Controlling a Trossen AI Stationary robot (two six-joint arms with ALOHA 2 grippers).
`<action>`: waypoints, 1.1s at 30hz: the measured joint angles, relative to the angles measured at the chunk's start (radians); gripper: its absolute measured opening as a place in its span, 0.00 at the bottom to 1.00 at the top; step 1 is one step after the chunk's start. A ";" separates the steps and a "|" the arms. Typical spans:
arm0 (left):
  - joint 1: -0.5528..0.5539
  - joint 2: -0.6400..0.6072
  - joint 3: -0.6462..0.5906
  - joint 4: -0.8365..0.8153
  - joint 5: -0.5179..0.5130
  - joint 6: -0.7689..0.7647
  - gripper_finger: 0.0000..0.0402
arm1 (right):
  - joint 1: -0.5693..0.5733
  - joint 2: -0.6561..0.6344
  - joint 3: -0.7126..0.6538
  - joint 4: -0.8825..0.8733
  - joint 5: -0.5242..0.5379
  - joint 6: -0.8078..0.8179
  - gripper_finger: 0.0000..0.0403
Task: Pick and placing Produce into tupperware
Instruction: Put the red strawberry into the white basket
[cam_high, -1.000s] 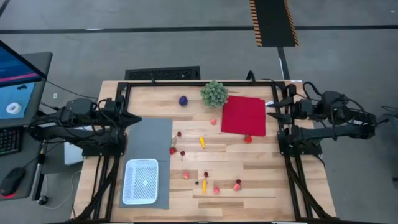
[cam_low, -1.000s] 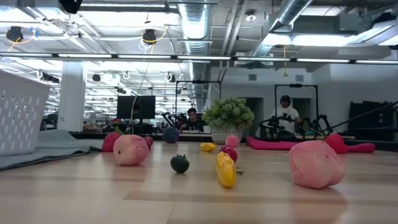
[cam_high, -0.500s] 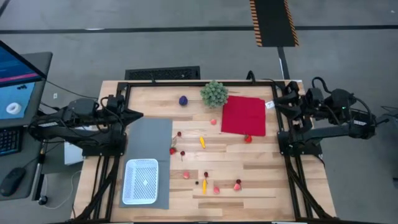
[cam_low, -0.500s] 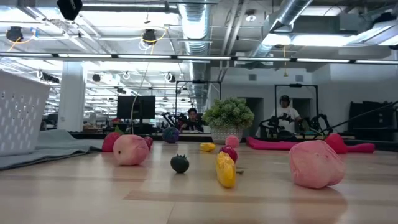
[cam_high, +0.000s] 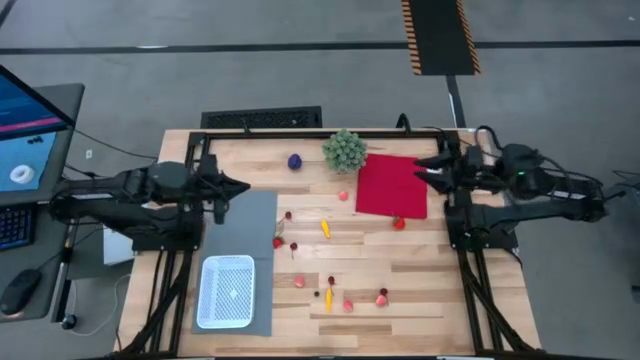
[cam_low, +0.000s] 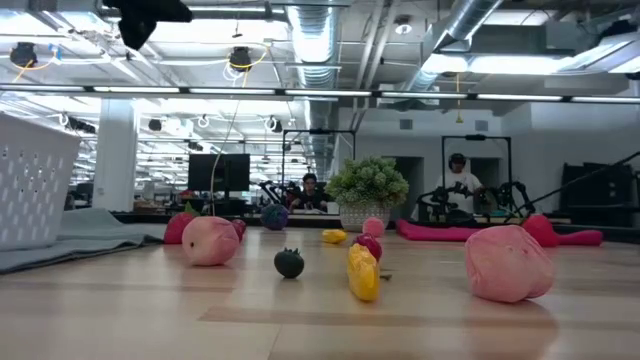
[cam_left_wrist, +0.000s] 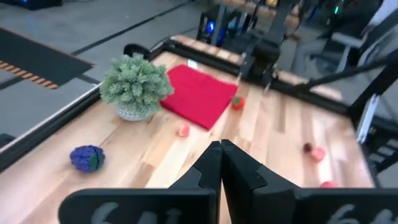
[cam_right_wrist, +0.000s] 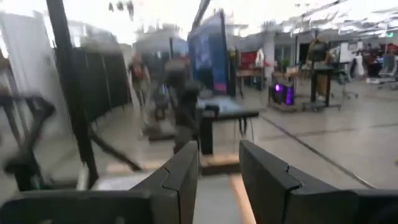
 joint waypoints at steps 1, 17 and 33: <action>0.000 0.018 0.000 0.002 0.000 0.013 0.00 | 0.000 0.023 0.000 -0.007 -0.008 -0.012 0.36; 0.000 0.213 0.000 0.112 -0.009 0.048 0.00 | -0.003 0.325 0.060 -0.687 -0.038 0.272 0.36; 0.000 0.310 0.001 0.165 -0.004 0.062 0.00 | -0.025 0.560 0.060 -0.805 0.015 0.299 0.53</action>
